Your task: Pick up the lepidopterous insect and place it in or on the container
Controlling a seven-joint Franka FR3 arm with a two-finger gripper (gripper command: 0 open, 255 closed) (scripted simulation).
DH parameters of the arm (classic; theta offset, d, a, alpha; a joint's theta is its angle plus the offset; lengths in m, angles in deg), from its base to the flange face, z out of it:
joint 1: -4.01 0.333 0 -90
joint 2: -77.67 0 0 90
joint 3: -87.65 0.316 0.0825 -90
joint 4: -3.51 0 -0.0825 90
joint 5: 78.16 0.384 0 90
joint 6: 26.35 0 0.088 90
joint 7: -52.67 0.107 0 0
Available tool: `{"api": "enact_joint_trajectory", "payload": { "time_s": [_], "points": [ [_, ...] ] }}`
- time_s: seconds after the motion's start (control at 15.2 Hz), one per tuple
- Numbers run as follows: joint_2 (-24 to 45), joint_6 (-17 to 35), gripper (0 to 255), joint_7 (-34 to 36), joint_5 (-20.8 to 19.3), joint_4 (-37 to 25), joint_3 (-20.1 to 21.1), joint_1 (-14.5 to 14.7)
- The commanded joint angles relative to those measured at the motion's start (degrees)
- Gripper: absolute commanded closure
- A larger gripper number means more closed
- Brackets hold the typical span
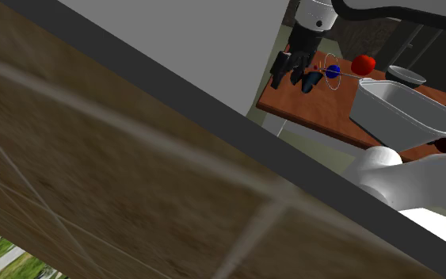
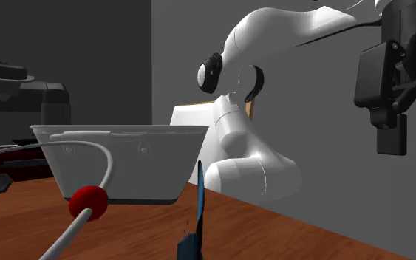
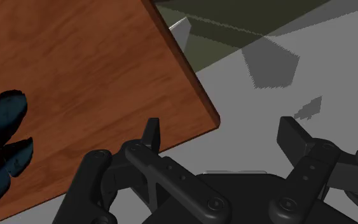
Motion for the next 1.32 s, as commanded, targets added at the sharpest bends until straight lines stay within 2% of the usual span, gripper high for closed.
{"api": "enact_joint_trajectory", "payload": {
  "time_s": [0.0,0.66,1.25],
  "points": [
    [0.0,0.0,0,0.0,0.0,0.0,0.0,0.0],
    [10.4,-1.1,0,-1.6,-1.0,-10.2,-11.4,-7.5],
    [21.0,-3.2,0,-3.7,1.0,-20.9,-21.9,-12.9]
  ]
}}
